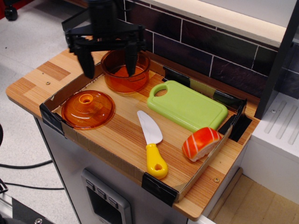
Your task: Put knife on cutting board
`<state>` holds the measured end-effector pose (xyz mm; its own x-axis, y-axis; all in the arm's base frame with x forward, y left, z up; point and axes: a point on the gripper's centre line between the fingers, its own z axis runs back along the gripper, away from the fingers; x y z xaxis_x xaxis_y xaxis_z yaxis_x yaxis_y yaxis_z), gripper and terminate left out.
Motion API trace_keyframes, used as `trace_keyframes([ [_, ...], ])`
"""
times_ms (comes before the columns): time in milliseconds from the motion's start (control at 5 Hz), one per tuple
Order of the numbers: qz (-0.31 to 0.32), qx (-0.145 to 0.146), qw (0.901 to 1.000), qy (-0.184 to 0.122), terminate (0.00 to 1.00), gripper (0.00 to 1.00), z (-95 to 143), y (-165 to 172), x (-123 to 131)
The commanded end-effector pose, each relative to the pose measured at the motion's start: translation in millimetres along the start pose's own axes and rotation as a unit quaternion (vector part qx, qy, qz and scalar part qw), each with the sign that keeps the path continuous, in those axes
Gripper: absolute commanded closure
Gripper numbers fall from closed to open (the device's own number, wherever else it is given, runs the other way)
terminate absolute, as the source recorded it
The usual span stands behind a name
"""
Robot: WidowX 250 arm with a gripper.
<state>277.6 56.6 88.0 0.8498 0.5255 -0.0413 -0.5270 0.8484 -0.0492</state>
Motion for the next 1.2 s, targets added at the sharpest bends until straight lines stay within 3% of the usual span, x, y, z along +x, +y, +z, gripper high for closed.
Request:
trace_keyframes([
  [0, 0.081, -0.037, 0.9953, -0.039, 0.0, 0.0, 2.4, -8.8, -29.8],
  [200, 0.047, -0.044, 0.9973, -0.037, 0.0, 0.0, -8.0, -15.1, -45.3],
  [400, 0.002, -0.023, 0.9997, -0.004, 0.0, 0.0, -22.8, -21.5, -53.5],
  [800, -0.096, 0.008, 0.9954, -0.006, 0.0, 0.0, -54.7, -29.0, -73.3],
  [1000, -0.116, 0.011, 0.9931, 0.014, 0.0, 0.0, -62.6, -30.4, -86.2],
])
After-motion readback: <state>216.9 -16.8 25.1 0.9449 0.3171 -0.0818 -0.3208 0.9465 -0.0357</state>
